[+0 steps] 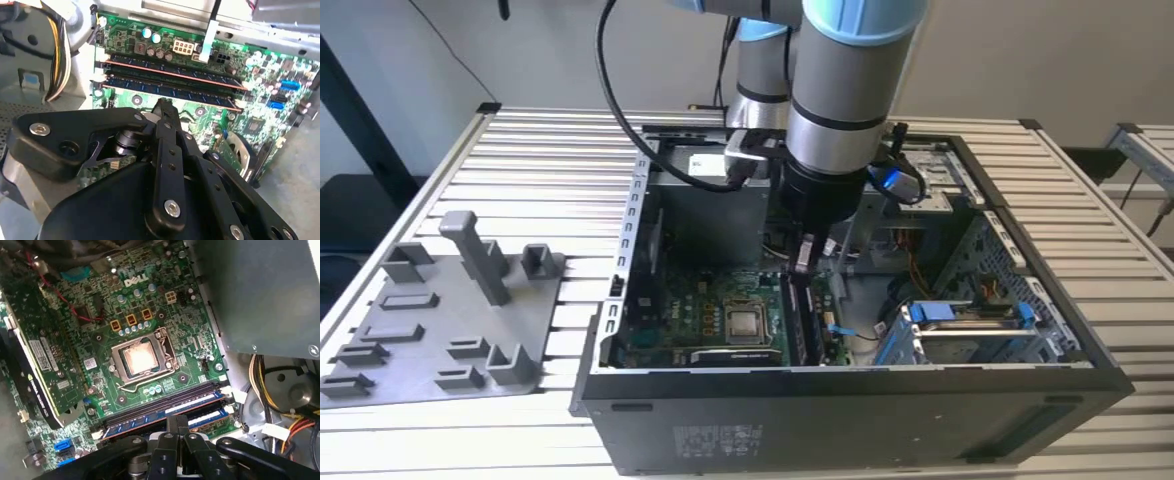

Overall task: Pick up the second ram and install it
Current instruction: 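Press down the second ram until it locks into place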

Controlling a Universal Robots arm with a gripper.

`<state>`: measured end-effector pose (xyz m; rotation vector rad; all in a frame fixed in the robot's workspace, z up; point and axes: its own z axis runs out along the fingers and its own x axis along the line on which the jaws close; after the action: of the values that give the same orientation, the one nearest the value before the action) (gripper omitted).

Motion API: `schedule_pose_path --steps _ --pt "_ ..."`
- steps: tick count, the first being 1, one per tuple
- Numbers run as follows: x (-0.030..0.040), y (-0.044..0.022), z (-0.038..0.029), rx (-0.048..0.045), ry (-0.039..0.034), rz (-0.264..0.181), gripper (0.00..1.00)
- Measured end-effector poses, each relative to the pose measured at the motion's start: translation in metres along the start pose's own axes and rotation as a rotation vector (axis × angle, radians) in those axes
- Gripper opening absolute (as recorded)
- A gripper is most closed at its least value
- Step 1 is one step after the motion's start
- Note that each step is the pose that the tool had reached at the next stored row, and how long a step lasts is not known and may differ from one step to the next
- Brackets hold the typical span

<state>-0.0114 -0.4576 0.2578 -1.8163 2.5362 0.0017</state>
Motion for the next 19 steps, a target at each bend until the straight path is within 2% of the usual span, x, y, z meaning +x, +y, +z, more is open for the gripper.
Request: schedule_pose_path --steps 8,13,19 --pt "0.0 0.0 0.0035 -0.0026 -0.0018 -0.138 0.11" --pt "-0.0002 -0.0006 0.004 -0.0024 -0.0006 -0.146 0.11" --pt "0.0007 -0.0015 0.0076 -0.0035 -0.0011 -0.18 0.11"
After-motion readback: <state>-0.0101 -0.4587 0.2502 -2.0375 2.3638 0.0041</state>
